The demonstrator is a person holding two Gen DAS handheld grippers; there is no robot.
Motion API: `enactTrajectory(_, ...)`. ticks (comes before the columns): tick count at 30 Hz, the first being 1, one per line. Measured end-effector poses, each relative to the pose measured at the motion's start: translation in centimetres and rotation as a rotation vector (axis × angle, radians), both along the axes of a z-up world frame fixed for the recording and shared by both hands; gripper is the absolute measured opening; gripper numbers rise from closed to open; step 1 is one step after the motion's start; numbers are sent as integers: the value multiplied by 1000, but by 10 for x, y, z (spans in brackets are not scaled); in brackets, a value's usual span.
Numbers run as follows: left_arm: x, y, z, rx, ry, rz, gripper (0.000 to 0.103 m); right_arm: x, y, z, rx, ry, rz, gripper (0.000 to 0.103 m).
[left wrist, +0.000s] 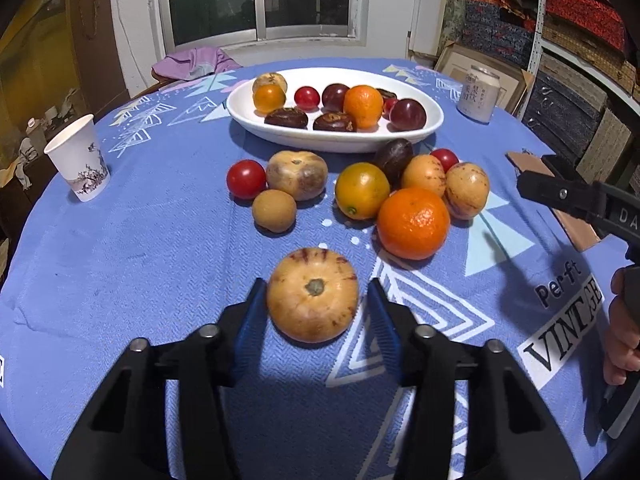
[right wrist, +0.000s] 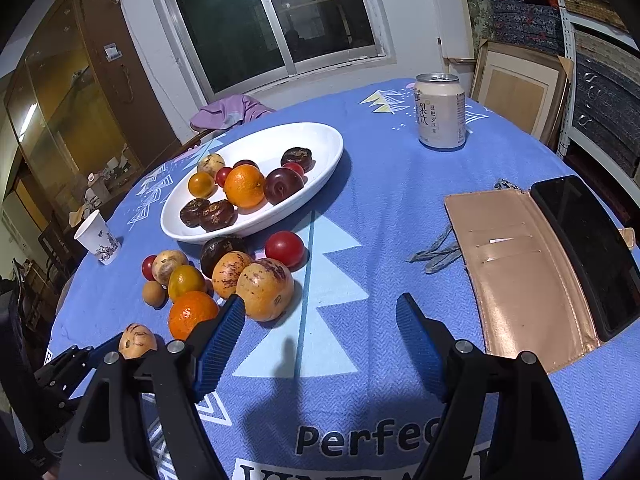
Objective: Organize fruits
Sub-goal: 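Grasp the pale striped round fruit with the left tool, then close the right tool around a mottled yellow-brown fruit in the pile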
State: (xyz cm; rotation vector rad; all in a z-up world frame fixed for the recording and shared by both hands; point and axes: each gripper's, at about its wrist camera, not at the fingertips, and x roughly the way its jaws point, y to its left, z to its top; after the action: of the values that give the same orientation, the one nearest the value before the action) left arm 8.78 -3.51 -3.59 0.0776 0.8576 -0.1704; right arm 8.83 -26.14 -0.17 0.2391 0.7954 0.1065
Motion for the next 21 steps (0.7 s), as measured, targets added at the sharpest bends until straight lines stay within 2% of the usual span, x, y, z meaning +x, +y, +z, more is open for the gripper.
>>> enactTrajectory(14, -7, 5, 5, 14, -40, 26, 44, 0, 1, 0, -2, -1, 6, 79)
enactTrajectory(21, -5, 19, 9, 30, -54, 86, 44, 0, 4, -1, -12, -1, 19, 79)
